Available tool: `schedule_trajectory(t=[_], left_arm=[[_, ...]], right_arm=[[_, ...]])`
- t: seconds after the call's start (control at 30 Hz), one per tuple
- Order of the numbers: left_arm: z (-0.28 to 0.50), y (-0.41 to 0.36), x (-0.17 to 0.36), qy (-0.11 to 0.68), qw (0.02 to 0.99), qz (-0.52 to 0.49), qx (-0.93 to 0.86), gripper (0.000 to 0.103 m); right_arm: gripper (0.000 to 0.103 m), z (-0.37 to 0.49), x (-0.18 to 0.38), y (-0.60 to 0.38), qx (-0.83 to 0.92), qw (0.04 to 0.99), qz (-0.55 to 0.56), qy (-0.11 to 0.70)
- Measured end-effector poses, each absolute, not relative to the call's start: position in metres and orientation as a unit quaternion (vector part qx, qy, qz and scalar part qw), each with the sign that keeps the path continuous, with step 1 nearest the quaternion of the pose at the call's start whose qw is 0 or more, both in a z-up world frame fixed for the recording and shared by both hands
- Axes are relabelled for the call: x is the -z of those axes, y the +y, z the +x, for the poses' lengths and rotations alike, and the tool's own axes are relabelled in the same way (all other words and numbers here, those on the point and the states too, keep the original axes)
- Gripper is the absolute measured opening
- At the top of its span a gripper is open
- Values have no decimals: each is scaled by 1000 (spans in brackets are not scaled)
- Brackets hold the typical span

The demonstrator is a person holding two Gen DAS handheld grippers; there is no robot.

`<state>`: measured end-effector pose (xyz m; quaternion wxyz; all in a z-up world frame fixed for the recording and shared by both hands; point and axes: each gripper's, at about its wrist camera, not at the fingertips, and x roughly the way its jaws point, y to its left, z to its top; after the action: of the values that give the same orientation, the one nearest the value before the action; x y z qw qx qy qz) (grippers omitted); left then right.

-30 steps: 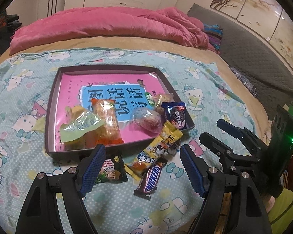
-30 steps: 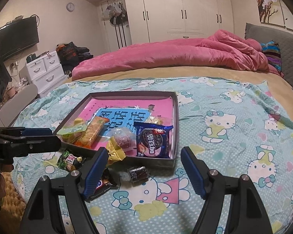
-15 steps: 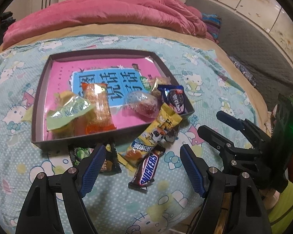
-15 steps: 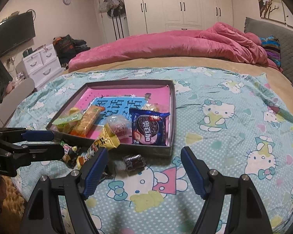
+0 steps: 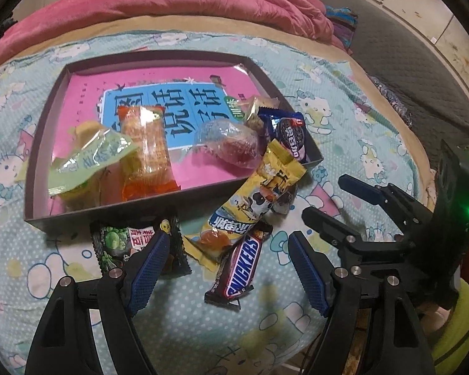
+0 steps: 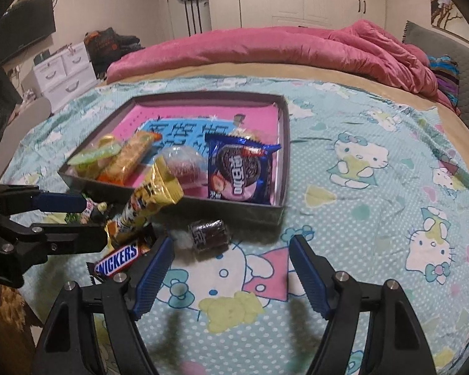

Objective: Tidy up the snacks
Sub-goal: 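Grasp the gold wafer bar with left tool while right grasps the dark wrapped chocolate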

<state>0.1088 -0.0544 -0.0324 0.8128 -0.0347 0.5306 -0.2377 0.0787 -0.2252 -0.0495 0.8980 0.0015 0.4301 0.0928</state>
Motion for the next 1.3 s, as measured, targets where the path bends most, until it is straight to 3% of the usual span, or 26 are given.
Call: schedule_trajectory(t=[0.6,0.77,0.93,1.3], left_arm=[[120,-56,38,531,807,-55,254,78],[121,-63,39,528,806,-50,261,78],[124,-68,40,526,806,-41,268,76],[130,-87,51,531,803,3,271,63]], right_arm=[[76,104,78,-214,-124,882,5,454],[67,109,83,-213,-136,880,17,454],[47,111,84,-210,-148,879,18,452],[40,109,80,-229,-131,881,44,451]])
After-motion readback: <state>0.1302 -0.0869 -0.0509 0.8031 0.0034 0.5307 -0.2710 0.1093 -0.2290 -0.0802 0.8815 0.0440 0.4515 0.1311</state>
